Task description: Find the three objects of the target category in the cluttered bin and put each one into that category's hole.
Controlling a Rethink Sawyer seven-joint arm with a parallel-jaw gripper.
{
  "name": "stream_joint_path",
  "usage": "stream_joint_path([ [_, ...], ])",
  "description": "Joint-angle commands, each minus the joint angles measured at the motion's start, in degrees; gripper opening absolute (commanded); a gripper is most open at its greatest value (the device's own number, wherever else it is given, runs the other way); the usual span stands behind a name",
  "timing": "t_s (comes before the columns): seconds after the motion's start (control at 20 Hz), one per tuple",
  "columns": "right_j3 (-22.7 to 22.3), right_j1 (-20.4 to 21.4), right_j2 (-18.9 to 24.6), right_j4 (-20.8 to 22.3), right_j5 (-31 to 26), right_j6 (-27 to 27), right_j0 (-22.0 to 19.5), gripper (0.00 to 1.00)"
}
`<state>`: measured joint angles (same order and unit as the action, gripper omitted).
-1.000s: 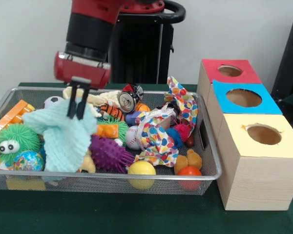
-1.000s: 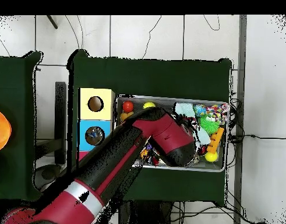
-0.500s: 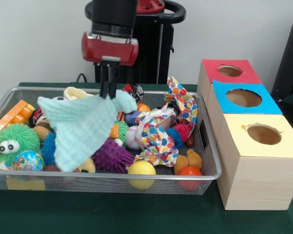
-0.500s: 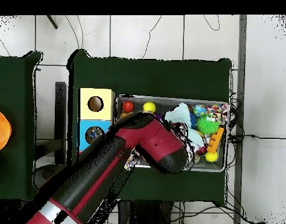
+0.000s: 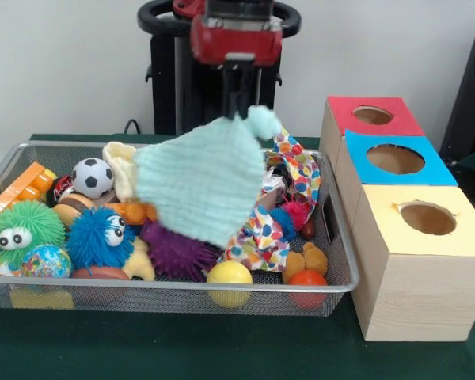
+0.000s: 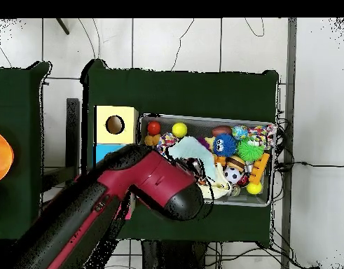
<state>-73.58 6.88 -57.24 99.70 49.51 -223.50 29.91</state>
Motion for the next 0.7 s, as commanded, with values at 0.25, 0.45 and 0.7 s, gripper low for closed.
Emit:
stream_joint_path([
  [0.25, -3.09, 1.22, -5.04, 0.31, 12.65, -30.89, 6.24, 0.00],
  [0.45, -2.04, 1.35, -7.37, 0.40, 14.53, -33.76, 7.54, 0.00],
  [0.7, -2.69, -2.09, -5.61, -2.00, 8.24, -30.25, 6.38, 0.00],
])
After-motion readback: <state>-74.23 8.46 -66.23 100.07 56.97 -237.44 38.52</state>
